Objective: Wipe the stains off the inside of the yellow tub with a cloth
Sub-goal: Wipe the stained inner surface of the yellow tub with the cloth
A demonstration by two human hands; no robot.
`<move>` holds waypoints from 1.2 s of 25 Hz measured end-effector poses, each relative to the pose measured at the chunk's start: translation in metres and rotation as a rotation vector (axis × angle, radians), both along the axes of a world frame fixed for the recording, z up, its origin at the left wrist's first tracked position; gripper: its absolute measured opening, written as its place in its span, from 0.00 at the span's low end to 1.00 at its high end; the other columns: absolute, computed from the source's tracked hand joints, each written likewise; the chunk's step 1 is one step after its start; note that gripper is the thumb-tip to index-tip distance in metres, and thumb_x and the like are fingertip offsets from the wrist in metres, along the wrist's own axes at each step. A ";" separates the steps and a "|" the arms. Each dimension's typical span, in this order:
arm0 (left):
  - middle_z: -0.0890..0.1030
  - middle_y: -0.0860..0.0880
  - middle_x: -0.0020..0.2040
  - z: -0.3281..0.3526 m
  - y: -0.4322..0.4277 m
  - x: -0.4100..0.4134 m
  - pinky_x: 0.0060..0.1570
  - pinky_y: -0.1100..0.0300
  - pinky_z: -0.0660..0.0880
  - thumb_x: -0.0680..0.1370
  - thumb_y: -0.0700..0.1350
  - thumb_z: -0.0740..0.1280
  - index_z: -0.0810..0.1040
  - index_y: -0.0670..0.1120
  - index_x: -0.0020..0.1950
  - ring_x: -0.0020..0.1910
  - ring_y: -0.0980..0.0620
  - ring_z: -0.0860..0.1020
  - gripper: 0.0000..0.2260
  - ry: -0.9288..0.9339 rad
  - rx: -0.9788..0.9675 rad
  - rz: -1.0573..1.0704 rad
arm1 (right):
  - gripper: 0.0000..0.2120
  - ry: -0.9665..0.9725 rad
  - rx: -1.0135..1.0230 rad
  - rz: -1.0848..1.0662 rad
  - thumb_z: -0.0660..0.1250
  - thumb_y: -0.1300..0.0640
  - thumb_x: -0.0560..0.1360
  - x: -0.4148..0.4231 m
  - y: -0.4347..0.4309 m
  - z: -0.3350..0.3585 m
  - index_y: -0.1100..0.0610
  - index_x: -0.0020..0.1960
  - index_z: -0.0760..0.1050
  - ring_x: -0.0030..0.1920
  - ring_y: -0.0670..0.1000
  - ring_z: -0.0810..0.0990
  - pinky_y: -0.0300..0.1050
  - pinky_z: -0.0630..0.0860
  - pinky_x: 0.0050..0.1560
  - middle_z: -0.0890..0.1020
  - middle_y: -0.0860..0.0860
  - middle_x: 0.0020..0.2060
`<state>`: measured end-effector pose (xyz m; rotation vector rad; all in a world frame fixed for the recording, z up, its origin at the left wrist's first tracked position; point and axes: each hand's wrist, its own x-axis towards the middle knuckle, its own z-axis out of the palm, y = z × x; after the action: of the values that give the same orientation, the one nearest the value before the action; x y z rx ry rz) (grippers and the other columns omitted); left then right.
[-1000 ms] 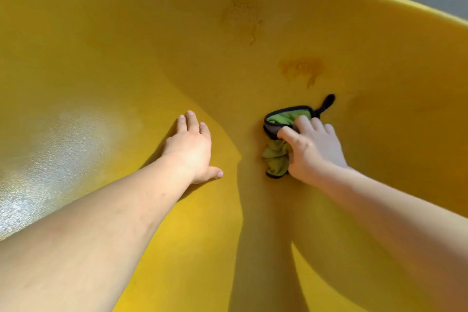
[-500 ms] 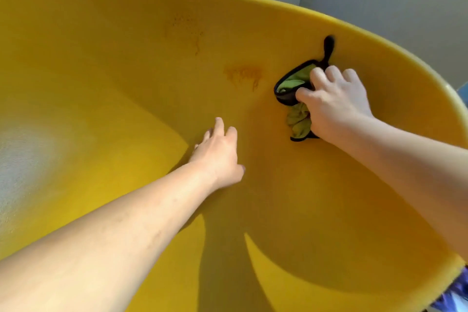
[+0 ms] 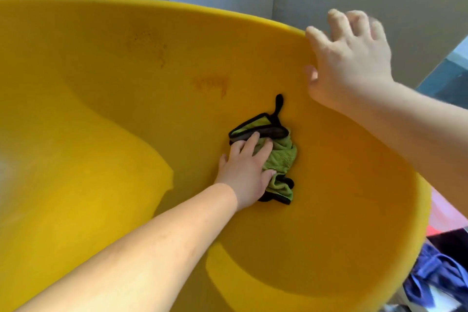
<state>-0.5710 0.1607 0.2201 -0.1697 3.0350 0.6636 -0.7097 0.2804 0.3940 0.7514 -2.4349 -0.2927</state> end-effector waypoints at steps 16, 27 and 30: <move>0.62 0.53 0.72 0.001 -0.064 -0.099 0.47 0.55 0.79 0.76 0.36 0.69 0.59 0.61 0.79 0.63 0.46 0.66 0.37 0.586 -0.301 0.460 | 0.36 0.126 -0.134 -0.092 0.63 0.36 0.79 -0.031 -0.020 -0.042 0.57 0.79 0.63 0.56 0.68 0.77 0.57 0.71 0.49 0.78 0.65 0.60; 0.63 0.48 0.73 0.026 -0.115 -0.078 0.52 0.46 0.75 0.79 0.41 0.65 0.59 0.60 0.78 0.67 0.40 0.64 0.31 0.399 -0.386 0.196 | 0.37 0.155 -0.139 -0.106 0.63 0.36 0.80 -0.026 -0.019 -0.045 0.58 0.79 0.61 0.55 0.69 0.76 0.59 0.71 0.50 0.76 0.67 0.59; 0.61 0.46 0.73 0.019 -0.096 -0.074 0.51 0.47 0.75 0.79 0.39 0.64 0.61 0.57 0.76 0.67 0.39 0.63 0.29 0.365 -0.294 0.354 | 0.37 0.168 -0.153 -0.120 0.62 0.36 0.80 -0.028 -0.019 -0.046 0.57 0.80 0.60 0.56 0.69 0.76 0.60 0.72 0.52 0.76 0.66 0.60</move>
<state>-0.6454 0.0651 0.2394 -0.6770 3.4811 0.2734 -0.7377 0.2614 0.3477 0.4951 -2.3159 -0.2041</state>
